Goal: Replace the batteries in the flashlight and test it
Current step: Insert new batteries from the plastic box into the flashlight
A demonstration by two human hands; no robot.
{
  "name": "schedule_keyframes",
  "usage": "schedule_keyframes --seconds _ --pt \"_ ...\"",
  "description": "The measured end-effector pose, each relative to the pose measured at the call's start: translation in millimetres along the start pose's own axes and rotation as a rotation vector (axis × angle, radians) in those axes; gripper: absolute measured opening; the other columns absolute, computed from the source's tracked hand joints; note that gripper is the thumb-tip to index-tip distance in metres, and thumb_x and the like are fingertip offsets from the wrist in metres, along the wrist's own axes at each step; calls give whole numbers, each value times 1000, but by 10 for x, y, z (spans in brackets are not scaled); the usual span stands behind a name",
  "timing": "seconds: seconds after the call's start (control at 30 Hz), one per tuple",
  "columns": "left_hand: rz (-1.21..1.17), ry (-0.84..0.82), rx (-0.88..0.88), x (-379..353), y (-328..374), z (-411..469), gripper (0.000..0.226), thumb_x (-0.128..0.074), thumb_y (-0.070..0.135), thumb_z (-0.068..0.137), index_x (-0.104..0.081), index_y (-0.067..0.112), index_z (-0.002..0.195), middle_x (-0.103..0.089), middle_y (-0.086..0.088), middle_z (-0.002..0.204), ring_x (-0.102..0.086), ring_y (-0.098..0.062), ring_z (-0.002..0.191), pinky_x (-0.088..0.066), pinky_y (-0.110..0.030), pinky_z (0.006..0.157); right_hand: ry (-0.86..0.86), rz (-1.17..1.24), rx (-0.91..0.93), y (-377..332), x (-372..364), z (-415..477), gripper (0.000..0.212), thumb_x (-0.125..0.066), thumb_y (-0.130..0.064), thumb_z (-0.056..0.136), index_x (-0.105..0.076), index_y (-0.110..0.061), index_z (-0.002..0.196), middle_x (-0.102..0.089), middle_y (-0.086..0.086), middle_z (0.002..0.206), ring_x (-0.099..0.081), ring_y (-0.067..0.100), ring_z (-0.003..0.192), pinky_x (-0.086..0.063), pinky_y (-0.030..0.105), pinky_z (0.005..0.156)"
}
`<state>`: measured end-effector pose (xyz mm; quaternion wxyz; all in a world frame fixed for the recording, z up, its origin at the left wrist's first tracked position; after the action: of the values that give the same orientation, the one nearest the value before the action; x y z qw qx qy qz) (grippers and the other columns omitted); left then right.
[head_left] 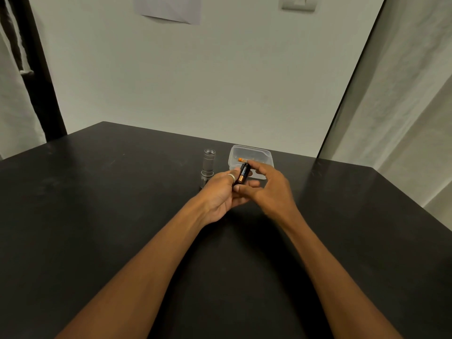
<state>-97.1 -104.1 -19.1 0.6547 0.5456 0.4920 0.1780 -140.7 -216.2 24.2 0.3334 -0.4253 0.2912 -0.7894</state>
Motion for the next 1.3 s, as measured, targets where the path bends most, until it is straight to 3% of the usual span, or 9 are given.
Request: schedule_keyframes --seconds 0.1,0.23,0.37,0.6,0.83,0.93,1.03,1.2,1.3 --pt "1 0 1 -8 -4 2 41 -38 36 110 -62 9 129 -78 -12 109 -77 -16 90 -60 -27 64 46 -9 34 -24 19 -14 65 -87 -10 76 -64 -21 136 -62 -12 123 -52 -27 102 -38 -5 80" --pt "14 7 -22 -4 5 14 35 -48 34 107 -64 8 125 -78 -11 111 -76 -18 98 -61 -28 70 90 -60 54 -30 67 -19 62 -84 -12 78 -63 -24 135 -60 -11 125 -54 6 120 -46 25 100" --pt "45 8 -37 3 -15 42 25 -53 25 105 -68 10 118 -78 -9 103 -76 -17 94 -61 -26 69 95 -73 70 -9 55 -32 64 -82 -12 79 -61 -24 138 -60 -8 127 -55 14 121 -50 37 100" --pt "14 -2 -53 -4 -1 42 26 -47 23 108 -68 9 114 -77 -5 92 -75 -16 88 -59 -24 66 88 -29 53 30 46 -32 66 -84 -9 76 -61 -27 135 -57 -13 124 -56 6 115 -52 29 93" --pt "32 -17 -39 -31 -4 13 32 -44 27 109 -66 11 126 -79 -10 105 -76 -18 99 -62 -29 75 99 -24 76 3 55 -35 62 -82 -8 75 -63 -26 131 -57 -11 121 -61 12 113 -56 27 89" --pt "37 -21 -61 -35 8 18 30 -49 25 107 -67 9 126 -76 -14 114 -74 -21 105 -61 -35 87 85 -75 106 6 42 -35 65 -81 -7 76 -61 -23 136 -54 -7 125 -57 8 114 -50 14 87" --pt "56 -15 -70 -30 4 26 28 -51 18 106 -67 5 124 -75 -16 112 -74 -19 98 -61 -29 79 71 -80 109 19 10 -33 66 -79 -7 78 -59 -22 139 -52 -7 123 -60 8 106 -49 6 81" --pt "39 9 -71 -14 3 33 29 -44 15 108 -67 3 122 -74 -16 109 -74 -18 96 -62 -30 80 78 -80 103 15 23 -40 65 -83 -11 78 -59 -23 138 -56 -7 128 -58 11 118 -54 29 95" --pt "28 24 -65 -7 10 26 29 -43 13 108 -67 4 121 -75 -15 107 -75 -19 98 -61 -28 75 62 -74 109 -9 34 -30 62 -84 -15 80 -61 -22 136 -58 -5 131 -57 8 117 -52 21 92"
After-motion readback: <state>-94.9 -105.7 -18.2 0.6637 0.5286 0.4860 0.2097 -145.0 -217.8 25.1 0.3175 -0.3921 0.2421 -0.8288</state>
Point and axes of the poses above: each hand's wrist, its own z-axis towards the middle knuckle, its own x-axis out of the back of the hand, y = z × x, the point moved 7 cm from there along z, towards the middle knuckle
